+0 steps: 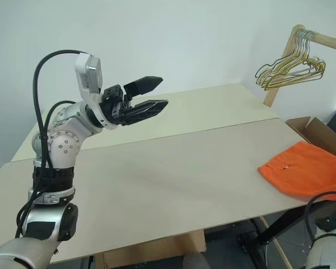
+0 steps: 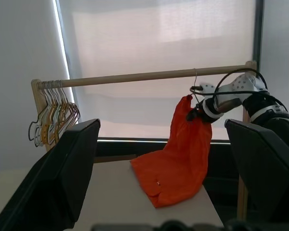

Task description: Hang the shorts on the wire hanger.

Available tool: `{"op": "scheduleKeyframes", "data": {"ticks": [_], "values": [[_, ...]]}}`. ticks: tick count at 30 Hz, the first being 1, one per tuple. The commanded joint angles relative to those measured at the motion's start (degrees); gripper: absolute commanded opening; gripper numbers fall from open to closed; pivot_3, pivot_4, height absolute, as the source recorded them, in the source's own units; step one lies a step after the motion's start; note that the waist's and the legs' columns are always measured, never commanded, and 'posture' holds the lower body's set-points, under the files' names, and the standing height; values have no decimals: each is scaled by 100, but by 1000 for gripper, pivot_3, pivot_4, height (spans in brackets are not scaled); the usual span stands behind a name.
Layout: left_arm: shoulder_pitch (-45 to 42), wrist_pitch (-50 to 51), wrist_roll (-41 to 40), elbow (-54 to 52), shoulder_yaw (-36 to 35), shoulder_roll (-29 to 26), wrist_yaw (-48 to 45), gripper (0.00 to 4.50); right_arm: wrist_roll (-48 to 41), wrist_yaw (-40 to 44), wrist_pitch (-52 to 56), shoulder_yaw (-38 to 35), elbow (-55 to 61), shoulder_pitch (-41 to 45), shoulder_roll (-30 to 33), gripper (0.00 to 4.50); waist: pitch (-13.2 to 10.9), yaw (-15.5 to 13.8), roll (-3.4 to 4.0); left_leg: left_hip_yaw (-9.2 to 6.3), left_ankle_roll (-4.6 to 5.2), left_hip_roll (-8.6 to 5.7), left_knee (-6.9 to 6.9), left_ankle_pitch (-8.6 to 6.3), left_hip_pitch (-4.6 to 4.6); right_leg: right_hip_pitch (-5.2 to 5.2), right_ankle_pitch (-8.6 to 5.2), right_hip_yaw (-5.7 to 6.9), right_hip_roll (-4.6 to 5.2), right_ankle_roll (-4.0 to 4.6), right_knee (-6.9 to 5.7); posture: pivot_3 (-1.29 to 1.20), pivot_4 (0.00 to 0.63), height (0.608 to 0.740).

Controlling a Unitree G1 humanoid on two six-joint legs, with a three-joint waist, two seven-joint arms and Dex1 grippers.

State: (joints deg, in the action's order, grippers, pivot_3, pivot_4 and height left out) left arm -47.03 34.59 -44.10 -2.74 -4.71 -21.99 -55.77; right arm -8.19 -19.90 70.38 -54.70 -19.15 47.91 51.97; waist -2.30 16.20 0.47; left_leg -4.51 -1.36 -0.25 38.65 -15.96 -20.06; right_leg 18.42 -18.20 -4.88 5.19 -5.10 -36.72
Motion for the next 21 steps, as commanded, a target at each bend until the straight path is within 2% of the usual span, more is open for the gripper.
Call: {"op": "scheduleKeyframes", "data": {"ticks": [1, 7, 12, 16, 18, 20, 21], "values": [[-119, -92, 15, -61, -60, -60, -19, 4500, 210, -109, -549, 424, 655, -72, -64, 4455, 0, -10, 0, 0, 0, 0, 0, 0, 0, 1, 0, 0, 0, 0, 0, -265, 0, 740], [-55, -169, 148, -59, -42, -128, 11, 4500, 999, -433, -2360, 1441, 1835, -673, -261, 4455, 0, -52, 5, 2, 0, -1, 0, 0, -4, 13, 2, -10, 1, -2, -5, -246, 0, 740], [93, -193, 433, 19, -38, -317, 110, 4500, 1148, -163, -4229, 2064, 2750, -1027, -648, 4455, -3, -107, 6, 5, 0, 1, -3, 0, 1, 24, 4, -24, -6, -5, -14, -180, 0, 740], [550, -148, 638, -351, -55, -670, 212, 4500, 98, 1671, -4785, 2813, 3582, -1384, -969, 4455, -5, -173, 2, 3, -1, 5, -4, 1, 8, 24, 8, -31, -10, -5, -17, -113, 0, 740], [699, -110, 690, -505, -67, -787, 320, 4500, -209, 2272, -4767, 3039, 3799, -1557, -1000, 4455, -18, -243, -18, 2, -1, 7, -5, 1, 13, 23, 21, -31, -13, 18, -22, -82, 0, 740], [871, -141, 846, -661, -46, -894, 474, 4500, -758, 2871, -4581, 3186, 4002, -1684, -1099, 4455, -34, -439, -45, -3, -4, 8, 0, 4, 23, 50, 36, -29, -14, 34, -26, -61, 0, 740], [991, -153, 963, -754, -41, -960, 596, 4500, -1058, 3205, -4509, 3300, 4058, -1772, -1186, 4455, -35, -507, -46, -10, -5, 8, 5, 5, 0, 79, 47, -31, -14, 42, -27, -44, 0, 740]]}}
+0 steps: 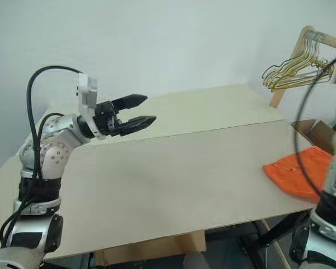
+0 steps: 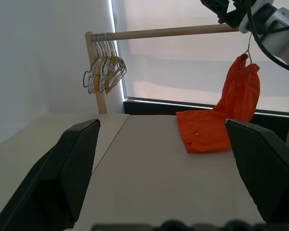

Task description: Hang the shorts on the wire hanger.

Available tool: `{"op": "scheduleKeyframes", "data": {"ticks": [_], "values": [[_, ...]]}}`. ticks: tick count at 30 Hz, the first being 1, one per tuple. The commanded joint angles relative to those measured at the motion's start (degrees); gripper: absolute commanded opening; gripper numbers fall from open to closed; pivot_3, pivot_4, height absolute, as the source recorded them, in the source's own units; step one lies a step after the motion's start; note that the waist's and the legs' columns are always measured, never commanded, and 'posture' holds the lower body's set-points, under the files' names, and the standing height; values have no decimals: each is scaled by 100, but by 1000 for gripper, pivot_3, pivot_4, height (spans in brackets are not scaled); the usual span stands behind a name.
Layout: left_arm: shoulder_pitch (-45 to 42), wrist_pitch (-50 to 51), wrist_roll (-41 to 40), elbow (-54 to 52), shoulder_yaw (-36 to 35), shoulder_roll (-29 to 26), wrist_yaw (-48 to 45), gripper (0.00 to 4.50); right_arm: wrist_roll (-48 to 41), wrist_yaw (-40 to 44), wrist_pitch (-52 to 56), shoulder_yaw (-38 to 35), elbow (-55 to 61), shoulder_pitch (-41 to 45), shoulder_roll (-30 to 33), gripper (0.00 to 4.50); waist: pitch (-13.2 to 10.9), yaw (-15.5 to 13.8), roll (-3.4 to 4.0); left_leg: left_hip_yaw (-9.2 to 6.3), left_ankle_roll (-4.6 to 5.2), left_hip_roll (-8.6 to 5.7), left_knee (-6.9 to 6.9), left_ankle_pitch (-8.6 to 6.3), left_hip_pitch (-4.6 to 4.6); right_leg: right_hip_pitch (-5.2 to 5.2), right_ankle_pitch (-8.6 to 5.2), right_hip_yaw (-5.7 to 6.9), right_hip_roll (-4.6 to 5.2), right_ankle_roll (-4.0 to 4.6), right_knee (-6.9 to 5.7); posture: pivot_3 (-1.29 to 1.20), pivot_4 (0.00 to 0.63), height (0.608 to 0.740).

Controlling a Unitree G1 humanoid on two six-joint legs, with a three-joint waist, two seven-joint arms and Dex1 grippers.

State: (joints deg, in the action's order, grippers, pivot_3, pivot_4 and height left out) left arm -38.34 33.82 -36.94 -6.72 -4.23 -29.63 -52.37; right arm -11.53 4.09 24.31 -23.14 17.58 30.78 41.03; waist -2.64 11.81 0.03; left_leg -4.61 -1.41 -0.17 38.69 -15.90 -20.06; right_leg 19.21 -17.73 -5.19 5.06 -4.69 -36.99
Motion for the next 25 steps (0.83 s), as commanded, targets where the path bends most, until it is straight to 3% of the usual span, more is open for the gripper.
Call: {"op": "scheduleKeyframes", "data": {"ticks": [1, 6, 11, 25], "values": [[228, -112, 361, -434, -82, -245, 360, 4500, -1023, 1126, 297, 229, 411, -138, -114, 4455, -2, -159, -3, -8, 0, 0, 1, 0, -11, 7, 2, 0, 1, 2, 1, -44, 0, 740], [716, -446, 687, -683, -135, -369, 552, 4500, -1143, 2286, 335, 888, 259, -589, 126, 4455, -21, -655, -33, -15, 1, -6, 0, -1, -30, 39, 3, 5, 12, 5, 0, -16, 0, 740], [1038, -267, 626, -823, -83, -845, 155, 4500, -980, 3006, 183, 1494, 64, -829, 225, 4455, -25, -939, -41, 7, -10, -3, 8, 6, -104, 126, 14, 9, 6, 20, -17, 12, 0, 740], [1063, -144, 705, -827, -32, -994, 47, 4500, -1029, 3283, 367, 1608, 190, -785, 82, 4455, -29, -1107, -48, 13, -11, -2, 8, 7, -107, 129, 17, 14, 1, 24, -20, 24, 0, 740]]}}
